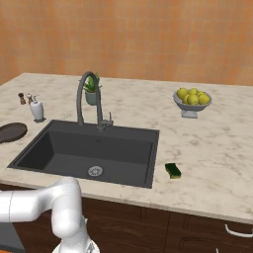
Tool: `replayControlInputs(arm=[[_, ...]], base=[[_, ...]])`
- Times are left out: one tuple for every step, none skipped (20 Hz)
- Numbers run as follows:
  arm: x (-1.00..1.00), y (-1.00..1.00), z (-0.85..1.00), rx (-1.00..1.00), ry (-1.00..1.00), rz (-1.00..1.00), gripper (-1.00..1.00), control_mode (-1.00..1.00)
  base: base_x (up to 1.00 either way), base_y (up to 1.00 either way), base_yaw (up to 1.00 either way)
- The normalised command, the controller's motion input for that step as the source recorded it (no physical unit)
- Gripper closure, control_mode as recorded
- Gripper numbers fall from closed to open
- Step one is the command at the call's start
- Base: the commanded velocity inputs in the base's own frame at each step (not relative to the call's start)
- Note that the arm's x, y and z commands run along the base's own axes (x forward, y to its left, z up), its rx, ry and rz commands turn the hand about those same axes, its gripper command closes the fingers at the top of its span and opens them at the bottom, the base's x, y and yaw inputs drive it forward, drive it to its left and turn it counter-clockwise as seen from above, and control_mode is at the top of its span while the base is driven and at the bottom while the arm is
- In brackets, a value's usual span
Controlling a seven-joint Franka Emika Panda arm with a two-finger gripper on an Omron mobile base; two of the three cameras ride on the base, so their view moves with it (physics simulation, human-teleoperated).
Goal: Pick the pan and sponge and place them into the sink. Then turn on the water.
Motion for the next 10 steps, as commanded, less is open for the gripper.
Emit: replayControlInputs(arm=[[0.11, 0.24, -0.24, 0.00, 0.01, -0.05, -1.00, -1.00], [0.11, 0.30, -0.30, 0.00, 0.00, -0.06, -1.00, -1.00], [0.09, 0.30, -0.32, 0.00, 0.01, -0.07, -1.00, -1.00], [0.08, 0.27, -0.36, 0.00, 0.03, -0.08, -1.00, -1.00], [0.09, 0.29, -0.36, 0.00, 0.01, -0.07, -1.00, -1.00], [0.05, 0.24, -0.37, 0.00, 0.00, -0.06, -1.00, -1.00], [0.00, 0.21, -0.37, 0.00, 0.00, -0.06, -1.00, -1.00], [0.01, 0.22, -0.44, 0.00, 0.00, -0.06, 1.00, -1.00], [0.00, 0.16, -0.41, 0.00, 0.00, -0.06, 1.00, -1.00], [0.02, 0.17, -0.41, 0.00, 0.00, -0.06, 1.00, -1.00]], base=[[0.00, 0.00, 0.00], [0.00, 0.00, 0.00], [0.00, 0.00, 0.00], [0.00, 0.00, 0.00], [0.00, 0.00, 0.00], [0.00, 0.00, 0.00], [0.00, 0.00, 0.00], [0.00, 0.00, 0.00], [0.00, 0.00, 0.00], [0.00, 0.00, 0.00]])
